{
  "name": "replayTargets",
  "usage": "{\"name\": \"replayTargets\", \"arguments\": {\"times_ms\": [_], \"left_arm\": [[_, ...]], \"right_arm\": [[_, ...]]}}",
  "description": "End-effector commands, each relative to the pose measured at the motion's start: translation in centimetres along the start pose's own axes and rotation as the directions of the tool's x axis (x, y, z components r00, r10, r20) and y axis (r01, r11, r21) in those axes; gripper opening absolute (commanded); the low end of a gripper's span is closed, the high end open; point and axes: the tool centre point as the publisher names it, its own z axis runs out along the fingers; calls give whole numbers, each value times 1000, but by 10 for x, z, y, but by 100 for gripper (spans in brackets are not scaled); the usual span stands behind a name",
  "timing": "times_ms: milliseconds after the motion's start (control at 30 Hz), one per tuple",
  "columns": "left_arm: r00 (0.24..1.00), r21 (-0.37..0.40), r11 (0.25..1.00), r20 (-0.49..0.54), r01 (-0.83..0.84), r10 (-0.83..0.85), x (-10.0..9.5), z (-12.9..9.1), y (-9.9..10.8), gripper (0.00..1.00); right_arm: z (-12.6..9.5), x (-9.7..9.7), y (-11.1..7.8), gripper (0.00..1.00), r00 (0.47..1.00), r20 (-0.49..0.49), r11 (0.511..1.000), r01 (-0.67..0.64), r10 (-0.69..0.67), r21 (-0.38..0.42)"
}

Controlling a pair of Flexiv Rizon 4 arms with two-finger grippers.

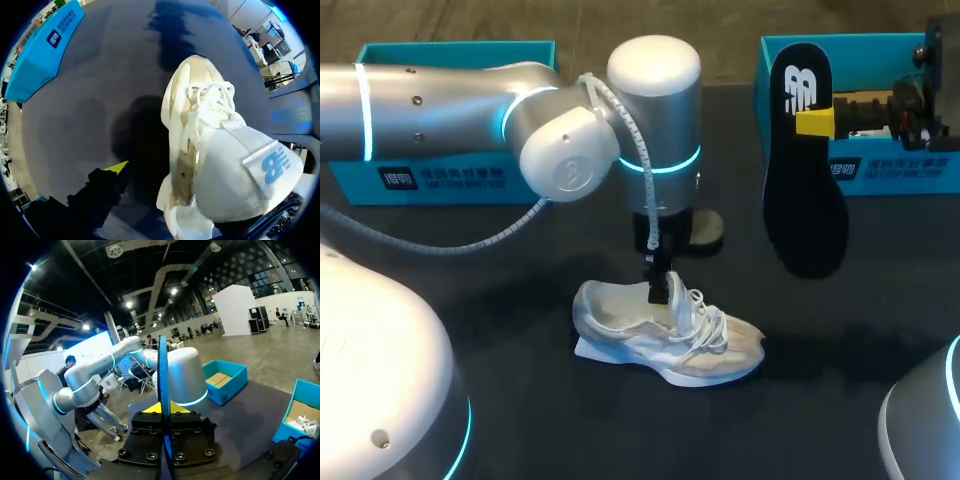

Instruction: Take the shoe out of the shoebox, open the shoe tongue, remove and reinsert the insole, then place the shoe into the shoebox

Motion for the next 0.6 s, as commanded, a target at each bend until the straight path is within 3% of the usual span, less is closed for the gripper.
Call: {"name": "replayTargets", "arguments": {"times_ms": [33, 167, 233, 267, 300, 600], "left_arm": [[1000, -17, 1000, -18, -2, 2, -4, 10, -7, 49], [999, -27, 1000, -39, -2, 1, -2, 16, -6, 40], [999, -26, 1000, -47, -3, 2, 0, 17, -4, 20], [999, -26, 1000, -47, -3, 2, 0, 17, -4, 20], [999, -25, 1000, -47, -3, 2, 1, 17, -3, 0], [999, -20, 999, -32, -30, 30, 8, 4, 6, 0]], "right_arm": [[2, -1, 0, 0, 1000, 1, 1000, -1, 1, 2], [2, -1, 0, 0, 1000, 1, 1000, -1, 1, 2], [2, -1, 0, 0, 1000, 1, 1000, -1, 1, 2], [2, -1, 0, 0, 1000, 1, 1000, -1, 1, 2], [2, -1, 0, 0, 1000, 1, 1000, -1, 1, 2], [2, -1, 0, 0, 1000, 1, 1000, -1, 1, 2]]}}
